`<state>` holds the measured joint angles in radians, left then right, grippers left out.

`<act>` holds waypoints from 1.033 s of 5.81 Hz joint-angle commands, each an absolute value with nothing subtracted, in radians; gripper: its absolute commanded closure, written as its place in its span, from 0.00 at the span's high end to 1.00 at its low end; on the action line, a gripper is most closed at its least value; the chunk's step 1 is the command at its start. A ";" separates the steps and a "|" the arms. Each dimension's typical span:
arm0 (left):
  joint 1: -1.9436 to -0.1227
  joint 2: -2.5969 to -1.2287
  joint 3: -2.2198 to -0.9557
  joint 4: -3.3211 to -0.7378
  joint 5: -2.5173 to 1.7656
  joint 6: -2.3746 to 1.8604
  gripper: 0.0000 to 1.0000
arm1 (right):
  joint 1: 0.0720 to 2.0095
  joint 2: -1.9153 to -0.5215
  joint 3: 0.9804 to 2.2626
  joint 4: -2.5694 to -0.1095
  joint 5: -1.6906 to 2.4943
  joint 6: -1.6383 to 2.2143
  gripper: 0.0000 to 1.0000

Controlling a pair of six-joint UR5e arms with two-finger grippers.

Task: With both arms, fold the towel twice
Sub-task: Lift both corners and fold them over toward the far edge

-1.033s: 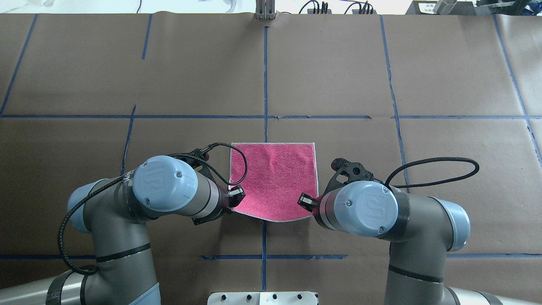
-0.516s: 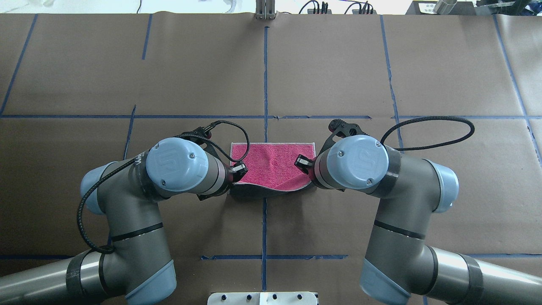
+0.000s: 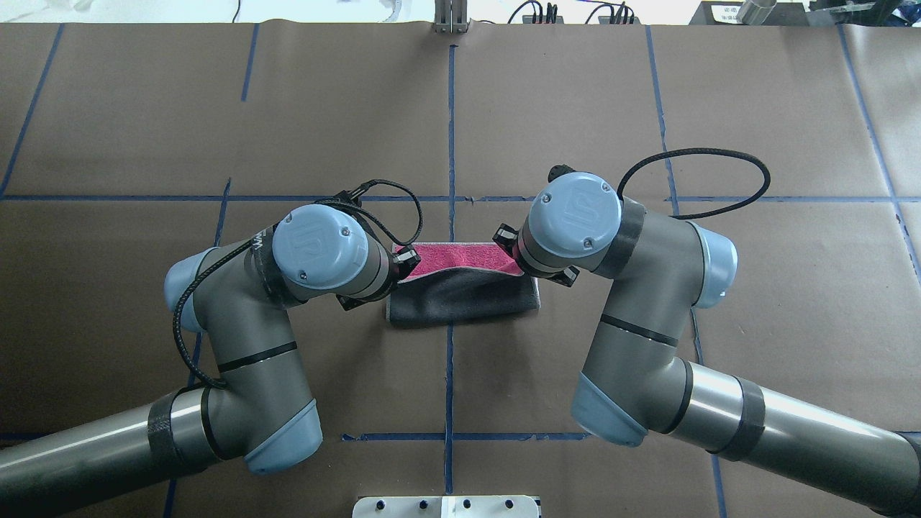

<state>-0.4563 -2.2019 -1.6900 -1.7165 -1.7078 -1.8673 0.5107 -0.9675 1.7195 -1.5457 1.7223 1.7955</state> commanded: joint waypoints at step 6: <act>-0.506 -2.252 -1.589 -1.759 -1.687 -1.829 0.01 | 0.575 -0.885 1.554 -1.509 1.784 1.792 0.15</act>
